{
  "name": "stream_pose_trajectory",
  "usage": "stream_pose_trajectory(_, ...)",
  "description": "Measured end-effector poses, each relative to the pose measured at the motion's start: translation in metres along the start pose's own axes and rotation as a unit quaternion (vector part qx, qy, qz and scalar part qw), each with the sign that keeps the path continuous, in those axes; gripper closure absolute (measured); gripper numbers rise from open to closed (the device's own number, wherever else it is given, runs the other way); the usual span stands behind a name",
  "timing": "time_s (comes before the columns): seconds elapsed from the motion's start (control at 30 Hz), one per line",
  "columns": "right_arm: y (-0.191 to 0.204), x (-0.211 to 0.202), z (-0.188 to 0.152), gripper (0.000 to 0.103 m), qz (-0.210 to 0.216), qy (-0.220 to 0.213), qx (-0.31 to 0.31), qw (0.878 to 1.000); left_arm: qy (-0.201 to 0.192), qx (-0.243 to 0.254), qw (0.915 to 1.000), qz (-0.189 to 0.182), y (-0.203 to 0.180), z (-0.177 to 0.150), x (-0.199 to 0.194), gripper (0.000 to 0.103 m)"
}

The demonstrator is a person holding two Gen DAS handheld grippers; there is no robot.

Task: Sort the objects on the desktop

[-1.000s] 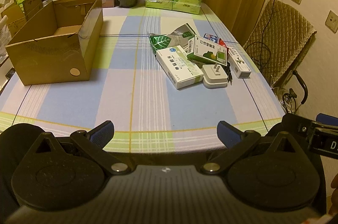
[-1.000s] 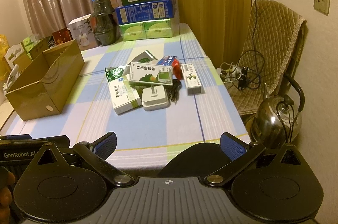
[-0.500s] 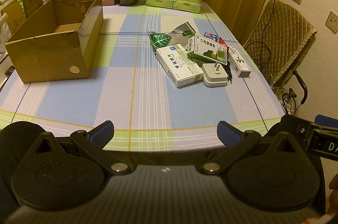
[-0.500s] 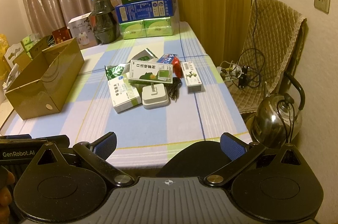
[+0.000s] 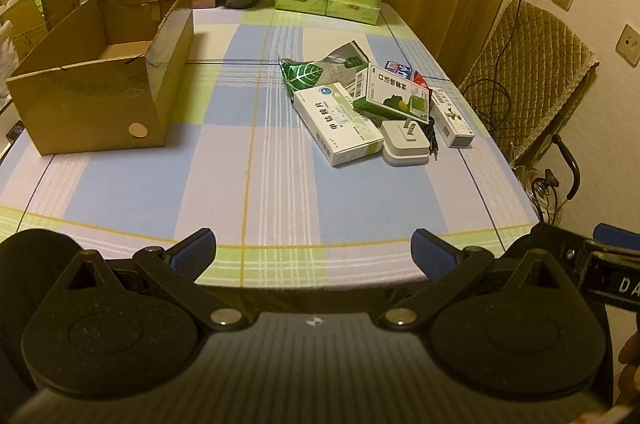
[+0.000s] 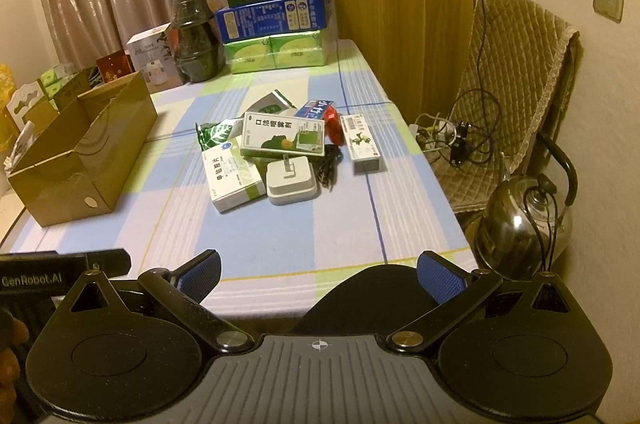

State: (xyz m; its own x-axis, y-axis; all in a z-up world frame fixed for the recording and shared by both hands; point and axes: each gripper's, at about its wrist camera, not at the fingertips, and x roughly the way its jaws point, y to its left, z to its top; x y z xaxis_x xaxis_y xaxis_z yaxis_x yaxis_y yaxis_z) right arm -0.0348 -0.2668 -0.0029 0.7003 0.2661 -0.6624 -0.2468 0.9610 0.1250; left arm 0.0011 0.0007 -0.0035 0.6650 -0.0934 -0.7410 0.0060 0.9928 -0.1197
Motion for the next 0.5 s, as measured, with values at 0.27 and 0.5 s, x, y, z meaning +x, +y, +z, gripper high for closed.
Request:
stream_pose_trajectory(0.27,-0.013,0.010,0.013,0.002,-0.002,-0.004,0.000,1.000,-0.005,-0.009,0.9999,-0.010,0.002,0.017,0.010,0.001)
stream_pose_trajectory(0.5,-0.032,0.032,0.045,0.002,-0.004,-0.008,-0.001,1.000,0.003,-0.011,0.9999,-0.010,-0.001,0.040,0.041,0.001)
